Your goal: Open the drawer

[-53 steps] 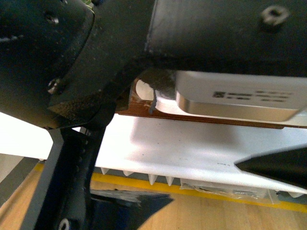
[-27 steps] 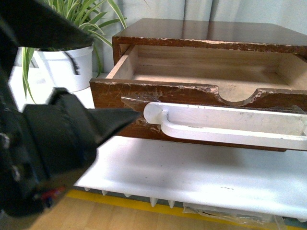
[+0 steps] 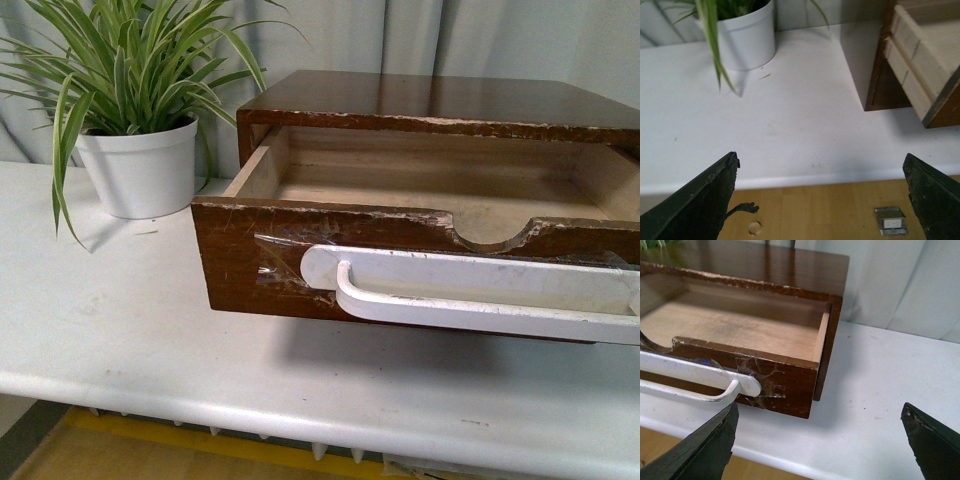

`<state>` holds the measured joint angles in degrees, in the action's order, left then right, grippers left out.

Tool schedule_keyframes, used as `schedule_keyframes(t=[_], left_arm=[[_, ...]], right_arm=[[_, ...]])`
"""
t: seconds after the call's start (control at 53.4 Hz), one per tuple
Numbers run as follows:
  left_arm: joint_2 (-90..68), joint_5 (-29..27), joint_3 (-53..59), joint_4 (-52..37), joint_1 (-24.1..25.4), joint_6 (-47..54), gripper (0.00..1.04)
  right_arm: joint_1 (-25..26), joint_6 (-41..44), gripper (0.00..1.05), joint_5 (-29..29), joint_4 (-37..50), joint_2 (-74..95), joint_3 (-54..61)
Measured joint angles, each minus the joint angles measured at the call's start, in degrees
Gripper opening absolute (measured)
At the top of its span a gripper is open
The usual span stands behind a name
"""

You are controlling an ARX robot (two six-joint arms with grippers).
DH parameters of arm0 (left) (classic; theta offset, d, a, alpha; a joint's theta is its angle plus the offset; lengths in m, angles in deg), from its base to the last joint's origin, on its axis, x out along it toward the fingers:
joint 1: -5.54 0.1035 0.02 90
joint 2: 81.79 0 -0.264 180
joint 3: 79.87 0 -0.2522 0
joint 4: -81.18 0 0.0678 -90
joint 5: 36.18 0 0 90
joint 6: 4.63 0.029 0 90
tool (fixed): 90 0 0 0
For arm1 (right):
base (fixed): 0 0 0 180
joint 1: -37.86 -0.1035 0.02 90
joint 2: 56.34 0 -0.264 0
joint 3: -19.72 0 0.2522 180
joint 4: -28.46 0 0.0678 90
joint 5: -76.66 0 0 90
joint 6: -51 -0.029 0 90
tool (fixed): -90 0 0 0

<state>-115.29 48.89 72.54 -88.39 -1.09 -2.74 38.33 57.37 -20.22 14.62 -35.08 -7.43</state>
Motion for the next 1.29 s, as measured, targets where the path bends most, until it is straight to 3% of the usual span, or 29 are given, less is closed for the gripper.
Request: schedule_keyframes(t=[0.131, 0.337, 0.393, 0.449, 0.561, 0.786, 0.861, 1.291], left_arm=[[11.4, 1.2, 3.9, 8.9, 3.0, -4.8, 0.99], [13.7, 2.4, 4.7, 8.3, 3.7, -6.1, 0.97], [16.3, 4.7, 9.2, -2.6, 5.6, -4.3, 0.85], [18.1, 4.6, 10.9, -7.5, 6.3, -3.6, 0.74], [19.7, 4.9, 11.2, -8.0, 6.5, -3.0, 0.56], [24.9, 4.9, 13.4, -5.4, 6.5, -2.4, 0.04], [30.2, 5.0, 13.3, 1.9, 6.5, -2.3, 0.04], [33.3, 4.9, 13.3, 3.2, 6.5, -2.3, 0.04]], right_arm=[[-0.1, -5.5, 0.96, 2.7, -2.4, -7.6, 2.2], [0.3, -10.4, 0.96, 2.8, -2.8, -8.9, 2.5], [0.0, -9.9, 0.91, 4.9, -2.1, -10.7, 3.3], [-0.2, -8.2, 0.80, 6.4, -1.9, -13.4, 5.0], [-0.2, -7.2, 0.62, 6.7, -1.2, -15.6, 6.2], [-0.3, -6.6, 0.10, 6.8, -0.7, -17.5, 9.0], [-0.3, -6.4, 0.01, 6.8, -0.6, -18.0, 9.5], [-0.3, -6.4, 0.01, 6.8, -0.1, -21.0, 13.0]])
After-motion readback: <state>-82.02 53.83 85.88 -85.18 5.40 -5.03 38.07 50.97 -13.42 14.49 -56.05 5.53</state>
